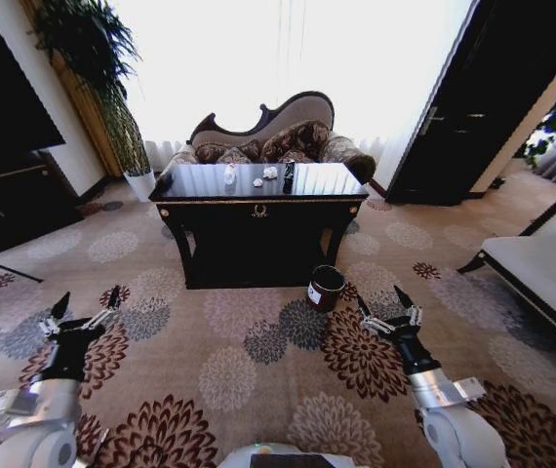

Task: Move to the front of the table and place the trash on the table into the trash bin.

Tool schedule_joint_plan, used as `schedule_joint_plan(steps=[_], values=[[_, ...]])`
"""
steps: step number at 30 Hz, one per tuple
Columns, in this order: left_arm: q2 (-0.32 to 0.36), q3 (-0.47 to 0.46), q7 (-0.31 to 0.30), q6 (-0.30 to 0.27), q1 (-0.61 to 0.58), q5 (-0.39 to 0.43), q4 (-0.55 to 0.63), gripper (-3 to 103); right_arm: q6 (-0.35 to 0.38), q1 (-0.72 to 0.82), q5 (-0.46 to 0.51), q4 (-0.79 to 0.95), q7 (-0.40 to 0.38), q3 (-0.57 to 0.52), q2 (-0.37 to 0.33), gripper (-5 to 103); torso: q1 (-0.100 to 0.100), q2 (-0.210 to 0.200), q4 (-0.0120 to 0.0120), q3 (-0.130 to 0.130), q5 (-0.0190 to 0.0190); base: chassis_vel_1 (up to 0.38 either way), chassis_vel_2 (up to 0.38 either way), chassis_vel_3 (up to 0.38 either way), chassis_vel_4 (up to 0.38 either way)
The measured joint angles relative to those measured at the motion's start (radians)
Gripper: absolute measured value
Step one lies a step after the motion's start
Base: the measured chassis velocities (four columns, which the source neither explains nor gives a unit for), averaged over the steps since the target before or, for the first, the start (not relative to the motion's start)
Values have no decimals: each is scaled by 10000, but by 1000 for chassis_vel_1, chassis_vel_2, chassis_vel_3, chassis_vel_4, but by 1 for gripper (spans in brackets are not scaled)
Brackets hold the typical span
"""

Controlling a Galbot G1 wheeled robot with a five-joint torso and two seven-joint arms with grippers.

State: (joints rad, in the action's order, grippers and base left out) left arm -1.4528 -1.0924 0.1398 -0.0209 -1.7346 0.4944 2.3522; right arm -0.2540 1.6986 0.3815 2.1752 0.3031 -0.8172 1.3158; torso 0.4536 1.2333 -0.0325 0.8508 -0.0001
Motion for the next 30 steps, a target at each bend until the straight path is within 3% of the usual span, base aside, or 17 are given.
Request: schedule_joint_plan(steps=[30], values=[[-14,-121,84,70,-194,-2,212,100,-120,-109,113,-196,104,-104,-16,100,1,0,0,1,-2,-162,165,159,-171]])
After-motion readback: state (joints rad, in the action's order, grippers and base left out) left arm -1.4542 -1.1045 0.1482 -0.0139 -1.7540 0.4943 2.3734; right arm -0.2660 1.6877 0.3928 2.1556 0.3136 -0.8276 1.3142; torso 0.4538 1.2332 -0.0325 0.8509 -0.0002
